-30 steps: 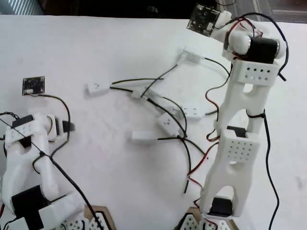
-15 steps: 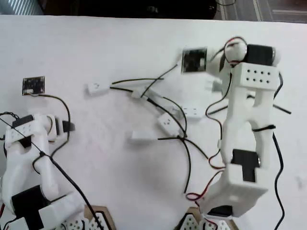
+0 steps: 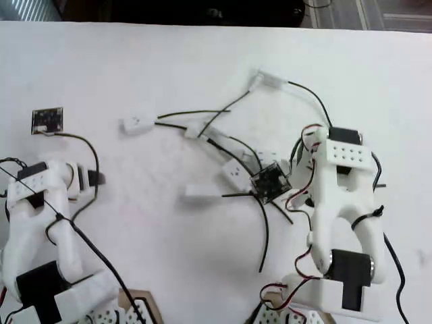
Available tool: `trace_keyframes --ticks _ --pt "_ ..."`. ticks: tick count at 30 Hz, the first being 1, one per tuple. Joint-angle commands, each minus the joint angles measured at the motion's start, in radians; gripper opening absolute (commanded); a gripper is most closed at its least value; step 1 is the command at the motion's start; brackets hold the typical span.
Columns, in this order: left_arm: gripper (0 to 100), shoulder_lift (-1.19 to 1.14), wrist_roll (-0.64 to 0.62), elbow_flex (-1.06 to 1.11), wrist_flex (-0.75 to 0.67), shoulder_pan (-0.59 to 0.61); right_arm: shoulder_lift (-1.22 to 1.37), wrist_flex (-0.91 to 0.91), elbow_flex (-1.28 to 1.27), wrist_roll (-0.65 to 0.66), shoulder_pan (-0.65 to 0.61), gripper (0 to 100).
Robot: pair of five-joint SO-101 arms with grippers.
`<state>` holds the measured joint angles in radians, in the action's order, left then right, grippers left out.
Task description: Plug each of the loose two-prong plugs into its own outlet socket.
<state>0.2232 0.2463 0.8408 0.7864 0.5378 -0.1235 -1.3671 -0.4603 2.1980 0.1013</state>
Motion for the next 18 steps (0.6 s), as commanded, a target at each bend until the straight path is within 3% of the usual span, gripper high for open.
trace_keyframes --ticks 1,3,6,10,18 --pt "32 0.033 -0.009 -0.005 -0.015 -0.018 -0.053 0.045 -0.011 0.011 0.05 6.9" --pt "32 0.033 -0.009 -0.005 -0.015 -0.018 -0.053 0.058 -0.009 -0.011 0.082 12.4" --pt "32 0.033 -0.009 -0.005 -0.015 -0.018 -0.054 0.096 -0.009 -0.17 0.122 18.3" --pt "32 0.033 -0.009 -0.005 -0.015 -0.019 -0.074 0.137 -0.011 -0.361 0.145 17.5" --pt "32 0.033 -0.006 -0.003 -0.015 -0.03 -0.196 0.136 -0.015 -0.951 0.142 11.5"
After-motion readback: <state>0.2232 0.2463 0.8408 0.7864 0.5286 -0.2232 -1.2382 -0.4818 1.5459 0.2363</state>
